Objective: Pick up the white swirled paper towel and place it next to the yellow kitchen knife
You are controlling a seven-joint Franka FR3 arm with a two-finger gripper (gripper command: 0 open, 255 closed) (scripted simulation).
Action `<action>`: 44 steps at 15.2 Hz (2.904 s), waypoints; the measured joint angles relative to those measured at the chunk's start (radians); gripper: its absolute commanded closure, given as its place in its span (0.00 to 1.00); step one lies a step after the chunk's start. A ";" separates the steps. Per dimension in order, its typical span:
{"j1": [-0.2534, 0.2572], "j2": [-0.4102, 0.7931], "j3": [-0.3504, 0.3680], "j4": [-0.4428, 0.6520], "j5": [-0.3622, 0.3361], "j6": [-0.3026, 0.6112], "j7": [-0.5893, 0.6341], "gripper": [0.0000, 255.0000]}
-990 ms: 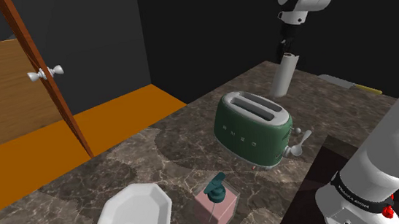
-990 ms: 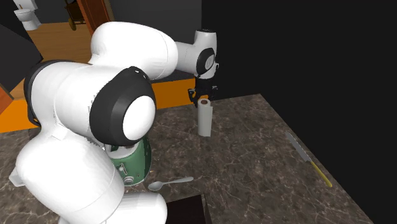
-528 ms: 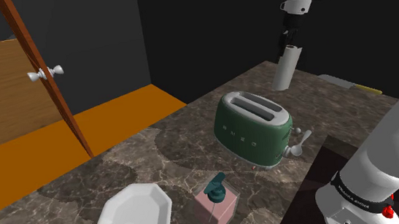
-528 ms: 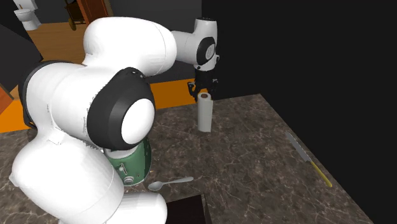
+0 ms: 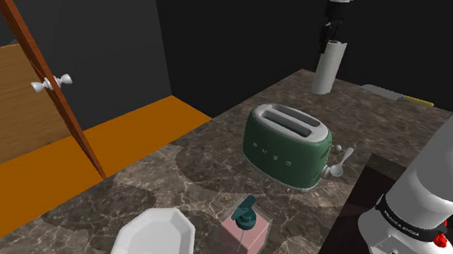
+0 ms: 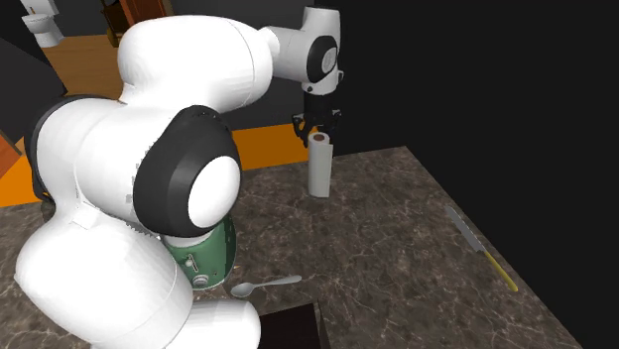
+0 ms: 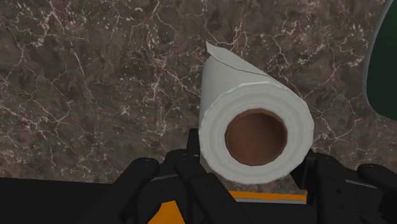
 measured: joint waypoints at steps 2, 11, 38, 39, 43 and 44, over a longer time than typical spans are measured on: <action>0.001 0.001 0.001 0.028 0.001 -0.027 0.002 1.00; -0.001 0.009 -0.001 0.159 0.005 -0.151 -0.002 1.00; -0.091 0.003 -0.089 0.327 -0.002 -0.326 -0.178 1.00; -0.101 0.000 -0.099 0.309 -0.004 -0.312 -0.198 1.00; -0.137 -0.026 -0.139 0.239 -0.022 -0.263 -0.275 1.00; -0.146 -0.038 -0.148 0.213 -0.029 -0.246 -0.292 1.00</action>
